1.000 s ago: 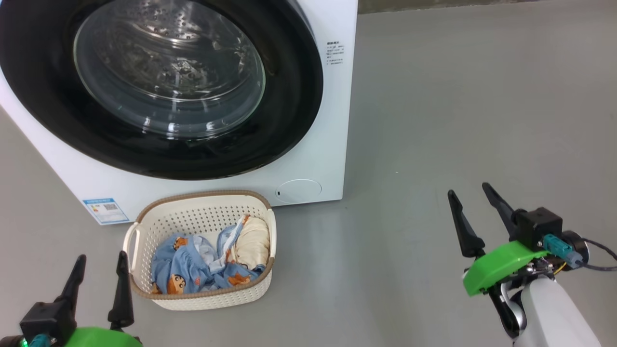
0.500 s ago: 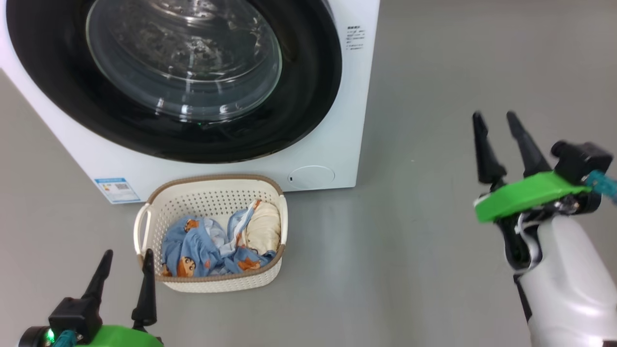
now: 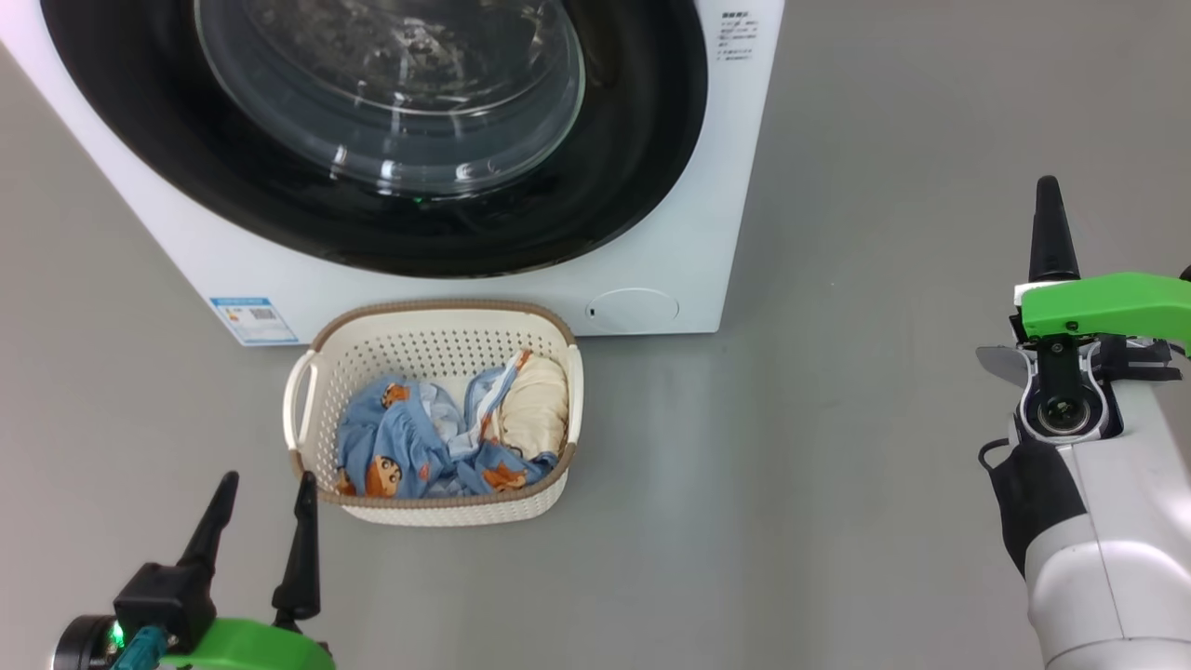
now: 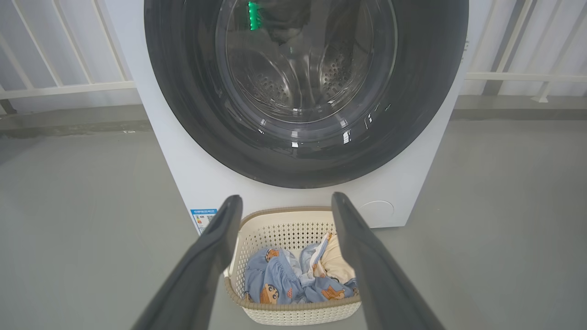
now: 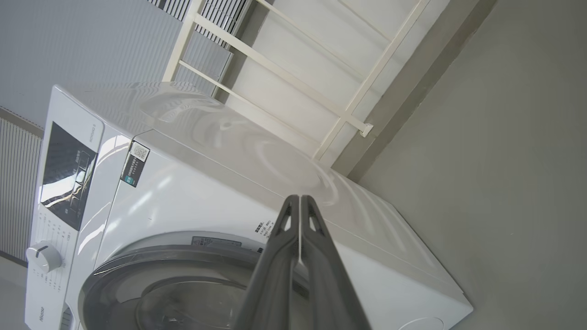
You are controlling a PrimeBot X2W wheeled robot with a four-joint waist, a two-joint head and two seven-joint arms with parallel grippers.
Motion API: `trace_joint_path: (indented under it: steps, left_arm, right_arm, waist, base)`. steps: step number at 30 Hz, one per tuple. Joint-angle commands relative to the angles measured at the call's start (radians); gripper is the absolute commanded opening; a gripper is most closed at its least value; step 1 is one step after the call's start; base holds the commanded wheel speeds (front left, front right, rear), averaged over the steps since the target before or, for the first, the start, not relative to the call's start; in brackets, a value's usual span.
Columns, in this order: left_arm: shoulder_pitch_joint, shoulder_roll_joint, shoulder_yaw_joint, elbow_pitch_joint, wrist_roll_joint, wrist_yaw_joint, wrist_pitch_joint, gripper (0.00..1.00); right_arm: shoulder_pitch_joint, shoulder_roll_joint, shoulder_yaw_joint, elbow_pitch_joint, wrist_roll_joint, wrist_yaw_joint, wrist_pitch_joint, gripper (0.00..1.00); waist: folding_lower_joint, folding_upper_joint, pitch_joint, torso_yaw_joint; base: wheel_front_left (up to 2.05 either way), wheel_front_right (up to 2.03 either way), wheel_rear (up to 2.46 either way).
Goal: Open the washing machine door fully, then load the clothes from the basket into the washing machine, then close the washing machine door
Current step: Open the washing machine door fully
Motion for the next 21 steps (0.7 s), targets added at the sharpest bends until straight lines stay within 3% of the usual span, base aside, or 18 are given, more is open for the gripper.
trace_joint_path:
  steps: [1, 12, 21]
  left_arm:
    - [-0.039, 0.013, 0.027, -0.021, -0.005, -0.002, -0.006, 1.0]
    - [-0.076, 0.011, 0.005, -0.025, -0.016, -0.002, -0.006, 1.0]
    - [-0.131, 0.011, -0.048, -0.025, -0.051, 0.005, -0.006, 1.0]
  right_arm:
    - [-0.043, 0.014, 0.013, -0.013, 0.018, 0.002, 0.008, 0.0]
    - [-0.207, -0.003, -0.088, 0.148, 0.173, 0.002, 0.141, 0.0]
    - [-0.481, -0.061, -0.07, 0.288, 0.145, 0.002, 0.338, 0.0]
  waist:
    - [-0.0001, 0.0, 0.012, 0.01]
    - [-0.0001, 0.0, 0.082, 0.042]
    - [-0.0001, 0.0, 0.169, 0.088]
  base:
    - [0.0, 0.0, 0.0]
    - [0.0, 0.0, 0.0]
    - [0.0, 0.0, 0.0]
